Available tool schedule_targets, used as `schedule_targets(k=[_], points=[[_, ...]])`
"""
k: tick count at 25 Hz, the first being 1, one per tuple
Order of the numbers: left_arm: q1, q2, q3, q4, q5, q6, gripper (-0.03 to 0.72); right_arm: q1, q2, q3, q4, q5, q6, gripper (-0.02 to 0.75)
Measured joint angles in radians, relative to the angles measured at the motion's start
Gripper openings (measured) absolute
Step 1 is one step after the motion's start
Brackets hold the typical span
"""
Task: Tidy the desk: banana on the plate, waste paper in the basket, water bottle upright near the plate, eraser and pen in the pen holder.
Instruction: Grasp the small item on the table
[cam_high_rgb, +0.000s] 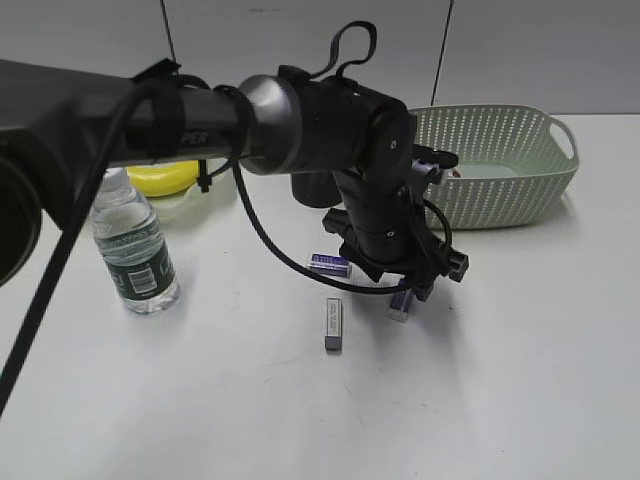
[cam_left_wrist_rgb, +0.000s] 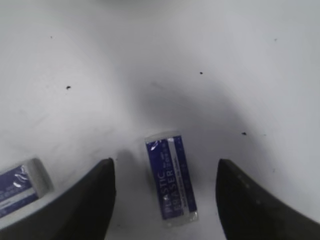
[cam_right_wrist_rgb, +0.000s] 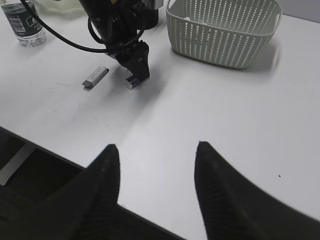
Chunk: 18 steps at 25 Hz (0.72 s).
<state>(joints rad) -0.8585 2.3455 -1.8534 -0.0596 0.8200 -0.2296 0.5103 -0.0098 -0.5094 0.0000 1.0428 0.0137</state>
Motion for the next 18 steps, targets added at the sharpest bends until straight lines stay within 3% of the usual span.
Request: schedule_targets(k=[6, 11, 18], points=[[-0.001, 0.035, -0.002, -0.004, -0.001, -0.003, 0.449, 0.0, 0.0, 0.0, 0.0, 0.0, 0.0, 0.391], [-0.002, 0.036, -0.004, -0.002, 0.004, -0.003, 0.161, 0.0, 0.0, 0.0, 0.0, -0.001, 0.0, 0.391], [-0.003, -0.03, -0.056, -0.012, 0.12, -0.003, 0.167, 0.0, 0.0, 0.0, 0.0, -0.001, 0.0, 0.391]])
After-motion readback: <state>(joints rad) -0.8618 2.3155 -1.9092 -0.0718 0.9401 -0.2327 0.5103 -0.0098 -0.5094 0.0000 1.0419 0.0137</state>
